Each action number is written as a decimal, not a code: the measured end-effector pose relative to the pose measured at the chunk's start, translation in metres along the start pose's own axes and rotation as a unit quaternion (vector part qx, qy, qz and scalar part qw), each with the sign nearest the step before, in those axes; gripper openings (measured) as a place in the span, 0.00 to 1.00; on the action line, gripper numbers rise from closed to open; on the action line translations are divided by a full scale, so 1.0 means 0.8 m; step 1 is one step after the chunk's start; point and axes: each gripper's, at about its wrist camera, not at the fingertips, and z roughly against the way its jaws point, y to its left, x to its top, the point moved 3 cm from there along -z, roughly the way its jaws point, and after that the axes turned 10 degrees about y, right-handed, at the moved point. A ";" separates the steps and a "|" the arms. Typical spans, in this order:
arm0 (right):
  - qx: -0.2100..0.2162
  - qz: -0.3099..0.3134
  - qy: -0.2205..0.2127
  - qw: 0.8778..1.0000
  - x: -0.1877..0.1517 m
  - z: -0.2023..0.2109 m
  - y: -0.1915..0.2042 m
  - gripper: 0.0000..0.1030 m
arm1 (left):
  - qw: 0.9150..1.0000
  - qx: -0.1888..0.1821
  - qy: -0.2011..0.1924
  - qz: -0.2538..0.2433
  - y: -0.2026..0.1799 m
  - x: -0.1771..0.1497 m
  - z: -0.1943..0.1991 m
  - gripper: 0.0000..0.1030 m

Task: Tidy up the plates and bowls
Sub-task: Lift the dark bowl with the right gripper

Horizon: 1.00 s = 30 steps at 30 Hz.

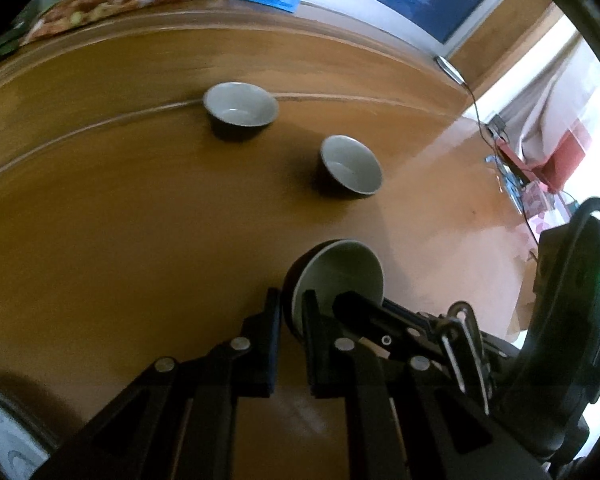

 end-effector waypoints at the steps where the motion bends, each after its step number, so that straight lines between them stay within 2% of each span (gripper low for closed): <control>1: 0.003 0.004 0.003 1.000 0.000 -0.002 0.005 0.14 | 1.000 0.001 -0.001 0.003 0.003 -0.001 0.002 0.08; 15: 0.025 0.047 0.050 0.997 0.008 -0.054 0.075 0.14 | 0.997 0.015 -0.014 0.078 0.080 -0.022 0.030 0.08; 22: 0.022 0.053 0.059 0.997 0.011 -0.065 0.095 0.14 | 0.995 0.016 -0.016 0.092 0.097 -0.021 0.033 0.09; 30: 0.016 0.048 0.059 0.997 0.010 -0.065 0.096 0.14 | 0.995 0.022 -0.014 0.095 0.104 -0.022 0.031 0.10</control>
